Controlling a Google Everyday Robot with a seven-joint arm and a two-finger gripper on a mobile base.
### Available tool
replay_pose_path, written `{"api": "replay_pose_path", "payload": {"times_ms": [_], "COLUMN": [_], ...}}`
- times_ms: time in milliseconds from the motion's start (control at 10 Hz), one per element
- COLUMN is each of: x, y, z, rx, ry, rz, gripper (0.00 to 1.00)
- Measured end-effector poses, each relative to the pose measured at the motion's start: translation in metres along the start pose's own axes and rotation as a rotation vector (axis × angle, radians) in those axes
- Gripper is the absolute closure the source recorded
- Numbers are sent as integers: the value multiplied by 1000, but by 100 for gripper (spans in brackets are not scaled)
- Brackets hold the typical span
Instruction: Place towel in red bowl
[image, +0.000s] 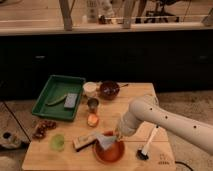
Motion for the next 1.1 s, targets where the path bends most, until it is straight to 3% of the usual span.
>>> {"api": "replay_pose_path", "payload": {"times_ms": [300, 400, 1100], "x": [-2, -2, 2], "y": [-2, -2, 1], "z": [-1, -1, 2], "rx": [-17, -23, -34], "ry": [5, 4, -34], "rz": [-14, -15, -34], "gripper": [26, 21, 20]}}
